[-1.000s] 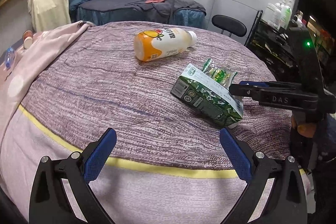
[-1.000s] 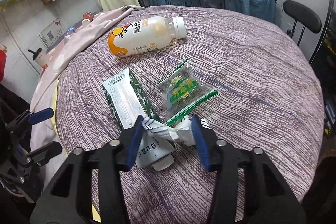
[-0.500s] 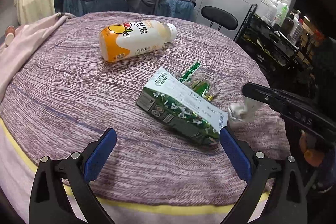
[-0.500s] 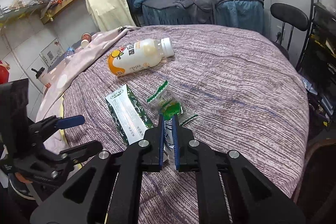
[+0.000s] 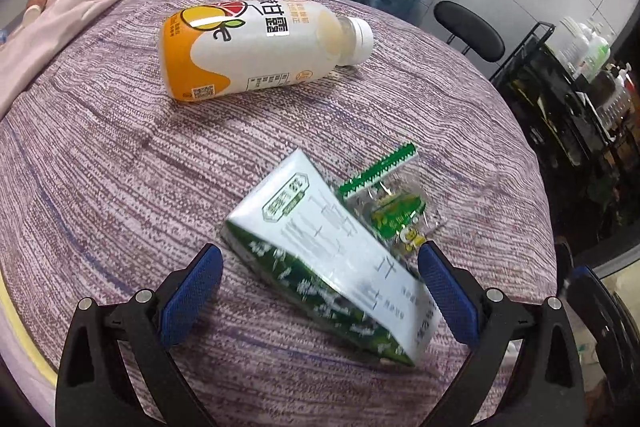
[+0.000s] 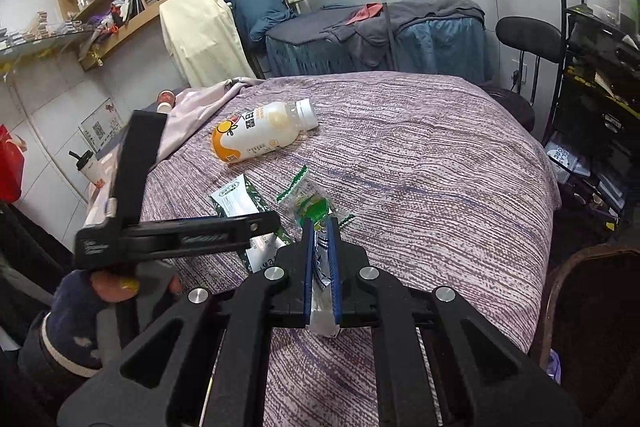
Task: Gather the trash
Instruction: 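Grasp a white tissue with the right gripper while the left grasps the milk carton, then carry the white tissue to the brown bin and open the right gripper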
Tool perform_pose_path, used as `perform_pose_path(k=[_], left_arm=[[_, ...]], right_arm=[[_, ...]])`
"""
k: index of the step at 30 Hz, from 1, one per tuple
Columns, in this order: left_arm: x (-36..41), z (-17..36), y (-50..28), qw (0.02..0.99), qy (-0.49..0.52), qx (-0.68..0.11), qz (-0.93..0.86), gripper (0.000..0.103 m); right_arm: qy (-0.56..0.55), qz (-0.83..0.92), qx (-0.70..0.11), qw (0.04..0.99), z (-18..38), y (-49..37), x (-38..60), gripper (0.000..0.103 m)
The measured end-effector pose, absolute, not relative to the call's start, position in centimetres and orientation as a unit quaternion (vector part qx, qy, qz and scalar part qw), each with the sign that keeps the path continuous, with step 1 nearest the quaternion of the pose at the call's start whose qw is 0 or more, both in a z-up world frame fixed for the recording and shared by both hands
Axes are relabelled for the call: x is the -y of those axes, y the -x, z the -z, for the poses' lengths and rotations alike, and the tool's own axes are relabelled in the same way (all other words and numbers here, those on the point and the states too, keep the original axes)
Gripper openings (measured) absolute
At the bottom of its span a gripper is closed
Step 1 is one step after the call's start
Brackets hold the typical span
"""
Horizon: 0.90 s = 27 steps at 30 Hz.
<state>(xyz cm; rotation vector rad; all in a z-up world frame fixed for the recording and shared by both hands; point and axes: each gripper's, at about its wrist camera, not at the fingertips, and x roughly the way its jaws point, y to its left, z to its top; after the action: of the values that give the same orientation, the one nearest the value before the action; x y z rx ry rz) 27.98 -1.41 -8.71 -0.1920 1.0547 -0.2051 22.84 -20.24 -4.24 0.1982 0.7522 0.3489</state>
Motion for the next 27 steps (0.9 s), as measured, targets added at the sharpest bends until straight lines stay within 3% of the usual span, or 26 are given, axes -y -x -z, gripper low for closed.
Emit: perform_pose_path(k=[13, 27], left_arm=[[1.2, 7.9, -27.5, 0.859, 0.141, -0.475, 0.127, 0.06], [2.1, 5.7, -25.2, 0.881, 0.132, -0.432, 0.143, 0.052]], right_arm=[[-0.118, -0.164, -0.338, 0.919, 2.8, -19.5, 22.7, 0.008], [-0.139, -0.143, -0.315, 0.928, 1.4, -16.3, 26.2, 0.008]])
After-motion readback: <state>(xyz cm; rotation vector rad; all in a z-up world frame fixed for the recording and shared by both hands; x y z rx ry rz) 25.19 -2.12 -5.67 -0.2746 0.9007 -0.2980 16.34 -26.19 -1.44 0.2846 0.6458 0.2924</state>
